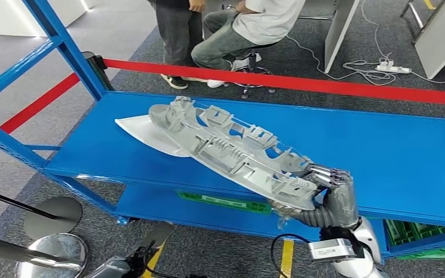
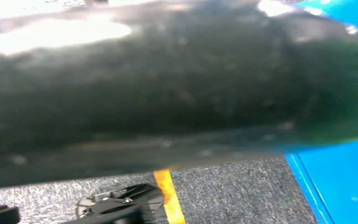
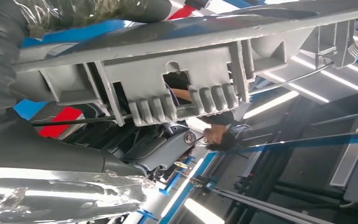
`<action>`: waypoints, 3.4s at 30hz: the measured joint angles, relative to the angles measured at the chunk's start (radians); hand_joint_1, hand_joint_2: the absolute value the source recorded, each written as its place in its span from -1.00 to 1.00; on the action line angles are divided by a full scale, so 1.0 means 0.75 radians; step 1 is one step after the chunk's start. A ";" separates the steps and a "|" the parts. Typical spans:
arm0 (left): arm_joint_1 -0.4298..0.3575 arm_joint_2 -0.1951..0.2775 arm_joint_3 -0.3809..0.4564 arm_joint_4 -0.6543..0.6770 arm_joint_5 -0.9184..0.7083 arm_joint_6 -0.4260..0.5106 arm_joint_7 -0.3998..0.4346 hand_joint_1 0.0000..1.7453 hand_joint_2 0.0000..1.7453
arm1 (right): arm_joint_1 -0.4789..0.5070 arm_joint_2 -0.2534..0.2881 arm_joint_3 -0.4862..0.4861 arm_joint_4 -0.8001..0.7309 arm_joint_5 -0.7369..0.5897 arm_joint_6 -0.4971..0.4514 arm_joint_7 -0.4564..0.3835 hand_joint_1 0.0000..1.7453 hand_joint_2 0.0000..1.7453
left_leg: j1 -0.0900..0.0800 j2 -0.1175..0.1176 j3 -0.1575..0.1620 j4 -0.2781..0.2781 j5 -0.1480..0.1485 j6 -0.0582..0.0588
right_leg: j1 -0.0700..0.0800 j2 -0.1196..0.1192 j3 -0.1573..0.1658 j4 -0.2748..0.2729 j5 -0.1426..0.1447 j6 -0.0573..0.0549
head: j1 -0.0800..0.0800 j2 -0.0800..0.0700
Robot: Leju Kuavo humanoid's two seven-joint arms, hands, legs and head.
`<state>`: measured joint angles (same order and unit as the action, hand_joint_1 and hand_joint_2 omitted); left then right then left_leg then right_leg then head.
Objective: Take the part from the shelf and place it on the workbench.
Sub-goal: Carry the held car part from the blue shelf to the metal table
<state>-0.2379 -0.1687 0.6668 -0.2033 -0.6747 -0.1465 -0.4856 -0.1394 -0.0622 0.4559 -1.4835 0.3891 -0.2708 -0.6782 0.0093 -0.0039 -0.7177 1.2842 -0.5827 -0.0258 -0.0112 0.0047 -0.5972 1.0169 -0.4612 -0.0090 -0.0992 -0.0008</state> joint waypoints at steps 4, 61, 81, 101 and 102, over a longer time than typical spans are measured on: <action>-0.001 0.002 0.000 0.000 0.005 0.000 -0.007 -1.00 -1.00 | 0.002 0.000 0.000 0.000 0.000 0.000 0.000 1.00 1.00 | 0.001 0.000 0.088 -0.197 0.147 0.009 | 0.002 0.003 0.005 0.001 -0.002 0.004 | 0.000 0.000; -0.014 -0.008 0.025 -0.001 0.095 -0.032 -0.053 -1.00 -1.00 | 0.009 0.001 -0.001 -0.002 -0.004 0.001 0.005 1.00 1.00 | -0.004 0.004 0.014 -0.024 0.012 -0.005 | 0.003 -0.009 0.079 -0.034 -0.040 -0.003 | 0.003 0.000; -0.021 -0.003 0.028 -0.001 0.104 -0.043 -0.058 -1.00 -1.00 | -0.003 0.001 0.002 0.004 -0.006 0.004 0.006 1.00 1.00 | -0.007 0.005 0.175 -0.388 0.200 0.062 | 0.009 -0.008 0.018 0.092 -0.066 0.052 | 0.012 0.000; -0.026 -0.003 0.028 -0.001 0.106 -0.039 -0.066 -1.00 -1.00 | -0.013 0.002 0.000 0.009 -0.008 0.006 0.006 1.00 1.00 | -0.017 0.003 0.246 -0.386 0.130 0.051 | 0.016 -0.009 -0.032 -0.009 0.048 0.039 | 0.005 0.000; -0.027 -0.003 0.028 -0.001 0.107 -0.039 -0.066 -1.00 -1.00 | -0.013 0.002 0.000 0.009 -0.008 0.006 0.006 1.00 1.00 | -0.015 0.005 0.241 -0.392 0.142 0.059 | 0.015 -0.008 -0.041 0.001 0.035 0.047 | 0.006 0.000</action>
<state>-0.2580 -0.1712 0.6880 -0.2042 -0.5948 -0.1756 -0.5351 -0.1493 -0.0610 0.4561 -1.4771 0.3830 -0.2667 -0.6739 -0.0021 -0.0001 -0.5372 0.9903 -0.4764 0.0186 0.0003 -0.0014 -0.6280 1.0177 -0.4349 0.0261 -0.0944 -0.0008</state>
